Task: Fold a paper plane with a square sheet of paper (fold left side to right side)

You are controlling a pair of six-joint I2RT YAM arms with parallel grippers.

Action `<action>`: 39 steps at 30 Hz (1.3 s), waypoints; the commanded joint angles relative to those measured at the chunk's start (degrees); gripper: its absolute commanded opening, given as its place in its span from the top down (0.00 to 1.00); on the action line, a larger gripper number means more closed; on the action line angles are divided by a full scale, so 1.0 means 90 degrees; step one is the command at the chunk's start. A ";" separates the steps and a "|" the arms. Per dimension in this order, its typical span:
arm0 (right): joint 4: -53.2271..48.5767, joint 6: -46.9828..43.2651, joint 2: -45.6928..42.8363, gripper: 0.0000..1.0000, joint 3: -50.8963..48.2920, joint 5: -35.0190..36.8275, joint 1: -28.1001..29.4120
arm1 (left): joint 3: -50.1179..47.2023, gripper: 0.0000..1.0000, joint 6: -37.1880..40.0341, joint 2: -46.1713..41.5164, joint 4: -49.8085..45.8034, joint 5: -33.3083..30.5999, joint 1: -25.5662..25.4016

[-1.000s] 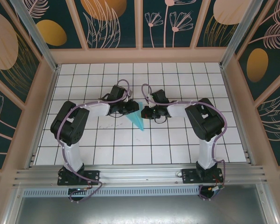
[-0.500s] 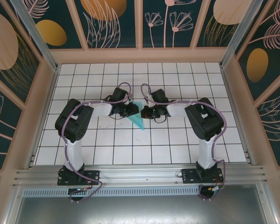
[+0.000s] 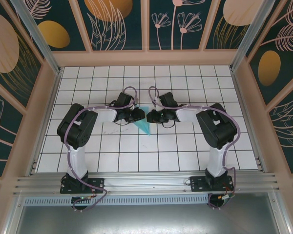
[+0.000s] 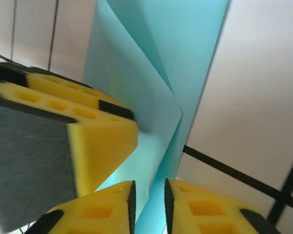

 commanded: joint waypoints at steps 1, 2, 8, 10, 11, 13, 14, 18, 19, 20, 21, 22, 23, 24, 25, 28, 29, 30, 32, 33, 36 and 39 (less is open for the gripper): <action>-0.0166 -0.0001 -0.0742 0.72 -0.0235 0.0164 -0.0059 | -0.0336 0.74 0.0120 0.0351 -0.0451 -0.0405 -0.0008; -0.0192 0.0000 -0.0877 0.71 -0.0323 0.0154 -0.0062 | -0.0329 0.74 0.0117 0.0342 -0.0450 -0.0411 -0.0008; 0.0123 0.0320 -0.1058 0.78 -0.0650 -0.1016 0.0025 | -0.0317 0.74 0.0111 0.0331 -0.0430 -0.0409 -0.0012; 0.0219 0.0398 -0.0860 0.82 -0.0594 -0.1253 0.0193 | -0.0327 0.74 0.0115 0.0313 -0.0421 -0.0411 -0.0006; 0.0222 0.0407 -0.0763 0.83 -0.0556 -0.1260 0.0250 | -0.0327 0.74 0.0111 0.0312 -0.0421 -0.0418 -0.0003; 0.0256 0.0409 -0.0538 0.84 -0.0466 -0.1272 0.0308 | -0.0327 0.74 0.0107 0.0304 -0.0412 -0.0411 -0.0008; 0.0275 0.0409 -0.0452 0.85 -0.0417 -0.1280 0.0326 | -0.0327 0.74 0.0108 0.0307 -0.0411 -0.0411 -0.0003; 0.0045 0.0281 -0.0128 0.85 -0.0149 -0.1223 0.0406 | -0.0317 0.74 0.0122 0.0302 -0.0430 -0.0403 -0.0007; -0.0038 0.0232 -0.0084 0.85 -0.0100 -0.1174 0.0434 | -0.0317 0.74 0.0121 0.0297 -0.0430 -0.0414 -0.0001; -0.0110 0.0198 -0.0048 0.85 -0.0077 -0.1129 0.0444 | -0.0312 0.74 0.0124 0.0288 -0.0430 -0.0411 -0.0008; -0.0198 0.0162 -0.0019 0.85 -0.0081 -0.1090 0.0444 | -0.0309 0.74 0.0124 0.0285 -0.0430 -0.0416 -0.0007; -0.0267 0.0132 -0.0006 0.85 -0.0075 -0.1062 0.0445 | -0.0303 0.74 0.0118 0.0284 -0.0430 -0.0418 -0.0008; -0.0332 0.0095 0.0012 0.85 -0.0083 -0.1036 0.0445 | -0.0307 0.74 0.0120 0.0283 -0.0430 -0.0424 -0.0005; -0.0420 0.0059 0.0034 0.85 -0.0084 -0.0995 0.0454 | -0.0307 0.74 0.0120 0.0275 -0.0431 -0.0421 -0.0008; -0.0497 0.0023 0.0052 0.85 -0.0103 -0.0960 0.0462 | -0.0307 0.74 0.0121 0.0282 -0.0430 -0.0421 -0.0008; -0.0689 -0.0076 0.0100 0.85 -0.0111 -0.0874 0.0497 | -0.0302 0.74 0.0134 0.0282 -0.0445 -0.0433 -0.0008; -0.0735 -0.0097 0.0126 0.85 -0.0105 -0.0875 0.0508 | -0.0307 0.74 0.0136 0.0283 -0.0450 -0.0430 -0.0008; -0.0764 -0.0117 0.0147 0.85 -0.0116 -0.0874 0.0527 | -0.0307 0.74 0.0136 0.0283 -0.0450 -0.0437 -0.0008; -0.0832 -0.0137 0.0182 0.85 -0.0130 -0.0823 0.0552 | -0.0307 0.74 0.0141 0.0281 -0.0460 -0.0440 -0.0001; -0.0859 -0.0147 0.0189 0.85 -0.0135 -0.0790 0.0559 | -0.0300 0.74 0.0151 0.0283 -0.0465 -0.0446 -0.0008; -0.0901 -0.0166 0.0192 0.85 -0.0160 -0.0748 0.0581 | -0.0298 0.74 0.0145 0.0282 -0.0478 -0.0441 -0.0007; -0.0979 -0.0176 0.0201 0.85 -0.0181 -0.0693 0.0601 | -0.0293 0.74 0.0156 0.0292 -0.0480 -0.0448 -0.0003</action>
